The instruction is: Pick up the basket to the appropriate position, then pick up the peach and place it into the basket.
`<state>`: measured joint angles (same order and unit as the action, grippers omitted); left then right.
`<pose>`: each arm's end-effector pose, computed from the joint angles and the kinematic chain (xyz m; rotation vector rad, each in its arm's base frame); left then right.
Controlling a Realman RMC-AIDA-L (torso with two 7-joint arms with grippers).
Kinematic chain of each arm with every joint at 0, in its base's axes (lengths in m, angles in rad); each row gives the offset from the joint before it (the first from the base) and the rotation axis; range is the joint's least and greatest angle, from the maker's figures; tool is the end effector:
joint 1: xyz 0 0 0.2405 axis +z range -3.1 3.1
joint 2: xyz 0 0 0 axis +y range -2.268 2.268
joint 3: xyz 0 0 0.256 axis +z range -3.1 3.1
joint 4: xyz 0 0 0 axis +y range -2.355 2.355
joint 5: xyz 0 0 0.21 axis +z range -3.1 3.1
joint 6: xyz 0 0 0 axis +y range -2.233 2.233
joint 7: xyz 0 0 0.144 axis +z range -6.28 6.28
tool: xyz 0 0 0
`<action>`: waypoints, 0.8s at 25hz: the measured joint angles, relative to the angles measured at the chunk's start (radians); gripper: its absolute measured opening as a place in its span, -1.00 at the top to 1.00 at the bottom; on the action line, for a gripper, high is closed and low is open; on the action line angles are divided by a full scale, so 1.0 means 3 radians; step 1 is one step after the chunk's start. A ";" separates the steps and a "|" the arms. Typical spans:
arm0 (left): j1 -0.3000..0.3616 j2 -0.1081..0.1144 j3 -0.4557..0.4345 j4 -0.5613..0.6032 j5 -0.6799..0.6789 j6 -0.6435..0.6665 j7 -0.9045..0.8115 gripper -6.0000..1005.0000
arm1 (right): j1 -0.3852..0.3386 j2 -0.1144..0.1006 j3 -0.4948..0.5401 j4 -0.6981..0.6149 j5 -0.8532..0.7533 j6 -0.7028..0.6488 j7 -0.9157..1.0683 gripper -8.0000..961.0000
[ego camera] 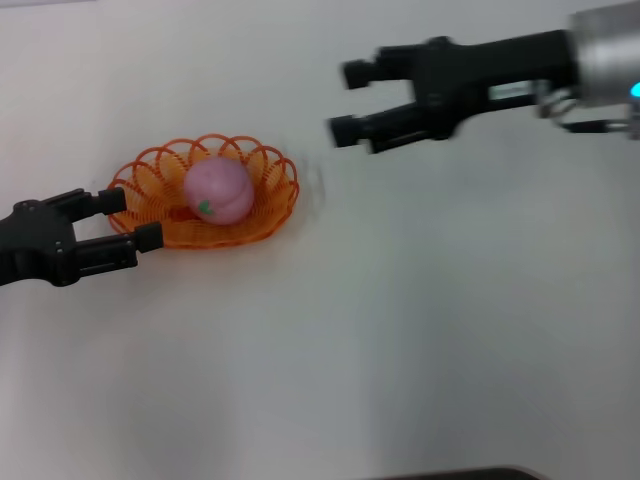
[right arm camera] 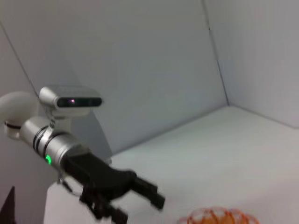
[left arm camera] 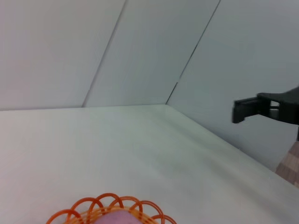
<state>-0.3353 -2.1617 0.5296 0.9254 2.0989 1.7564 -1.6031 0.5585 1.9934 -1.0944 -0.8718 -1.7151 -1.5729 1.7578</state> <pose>-0.2946 0.2698 0.0277 -2.6053 -0.9655 -0.7429 0.1901 0.3501 0.0197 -2.9136 0.6446 0.7256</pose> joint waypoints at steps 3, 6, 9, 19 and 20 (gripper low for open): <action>-0.0005 0.0001 0.0000 0.0001 0.0000 0.0000 0.0000 -0.74 | -0.0074 -0.0165 0.0087 -0.0053 -0.0082 -0.0241 0.0172 -0.99; -0.0012 0.0005 -0.0001 0.0002 -0.0003 0.0000 0.0000 -0.74 | -0.0078 -0.0209 0.0313 -0.0075 -0.0381 -0.0445 0.0252 -0.99; -0.0015 0.0006 -0.0002 0.0005 -0.0012 0.0000 0.0000 -0.74 | -0.0060 -0.0189 0.0520 -0.0100 -0.0681 -0.0570 0.0273 -0.99; -0.0018 0.0004 -0.0001 0.0010 -0.0001 0.0000 -0.0005 -0.74 | -0.0083 -0.0161 0.0607 -0.0122 -0.0810 -0.0593 0.0273 -0.99; -0.0018 0.0003 -0.0001 0.0008 -0.0001 0.0000 -0.0005 -0.74 | -0.0084 -0.0158 0.0611 -0.0123 -0.0812 -0.0591 0.0269 -0.99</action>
<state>-0.3406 -2.1608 0.5292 0.9279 2.0985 1.7563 -1.6046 0.5332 1.9459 -0.9112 -0.9087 -1.9586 -1.7504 1.8384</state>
